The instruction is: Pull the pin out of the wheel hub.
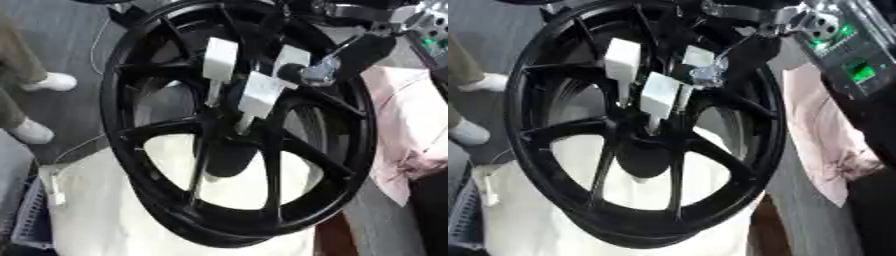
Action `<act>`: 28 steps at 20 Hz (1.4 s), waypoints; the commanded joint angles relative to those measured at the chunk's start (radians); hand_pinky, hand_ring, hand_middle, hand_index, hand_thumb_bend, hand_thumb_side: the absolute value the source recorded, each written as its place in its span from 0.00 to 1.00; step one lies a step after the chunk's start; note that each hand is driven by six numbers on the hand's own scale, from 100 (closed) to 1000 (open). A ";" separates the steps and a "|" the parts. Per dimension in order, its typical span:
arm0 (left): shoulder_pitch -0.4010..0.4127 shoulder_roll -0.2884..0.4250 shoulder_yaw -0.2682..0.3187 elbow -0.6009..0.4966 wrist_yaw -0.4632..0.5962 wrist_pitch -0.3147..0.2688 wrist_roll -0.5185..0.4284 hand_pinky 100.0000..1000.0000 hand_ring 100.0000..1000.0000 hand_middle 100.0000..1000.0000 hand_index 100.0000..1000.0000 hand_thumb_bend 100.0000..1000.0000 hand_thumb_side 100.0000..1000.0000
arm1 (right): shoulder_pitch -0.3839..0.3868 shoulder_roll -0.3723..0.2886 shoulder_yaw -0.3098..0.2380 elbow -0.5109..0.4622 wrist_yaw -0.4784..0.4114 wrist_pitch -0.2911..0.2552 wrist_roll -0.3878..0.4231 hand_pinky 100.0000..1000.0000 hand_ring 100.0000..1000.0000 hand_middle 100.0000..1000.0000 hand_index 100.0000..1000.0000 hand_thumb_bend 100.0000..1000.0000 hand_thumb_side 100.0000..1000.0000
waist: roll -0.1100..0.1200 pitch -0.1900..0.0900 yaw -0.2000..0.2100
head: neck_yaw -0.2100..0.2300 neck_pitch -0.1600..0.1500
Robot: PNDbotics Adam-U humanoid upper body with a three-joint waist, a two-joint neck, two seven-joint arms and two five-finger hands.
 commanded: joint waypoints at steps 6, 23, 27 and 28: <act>-0.003 0.036 0.011 -0.013 -0.007 0.003 0.004 0.46 0.69 0.62 0.74 0.00 0.67 | 0.009 -0.016 -0.031 -0.002 0.009 0.012 -0.019 0.74 0.71 0.60 0.80 0.29 0.71 | 0.006 -0.011 -0.011 | 0.009 0.006; -0.003 0.039 0.010 -0.012 -0.012 0.003 0.004 0.46 0.69 0.62 0.74 0.00 0.67 | 0.023 0.000 -0.046 0.051 0.062 -0.022 -0.054 0.74 0.70 0.56 0.83 0.23 0.74 | 0.006 -0.001 -0.014 | 0.004 0.006; -0.004 0.040 0.010 -0.012 -0.013 0.004 0.003 0.46 0.70 0.62 0.74 0.00 0.67 | 0.024 0.005 -0.047 0.066 0.073 -0.030 -0.055 0.74 0.70 0.55 0.84 0.23 0.74 | 0.005 0.002 -0.013 | 0.005 0.006; -0.004 0.041 0.010 -0.012 -0.013 0.004 0.003 0.46 0.70 0.62 0.74 0.00 0.67 | 0.025 0.006 -0.048 0.069 0.076 -0.032 -0.055 0.74 0.70 0.55 0.84 0.23 0.74 | 0.005 0.003 -0.013 | 0.005 0.006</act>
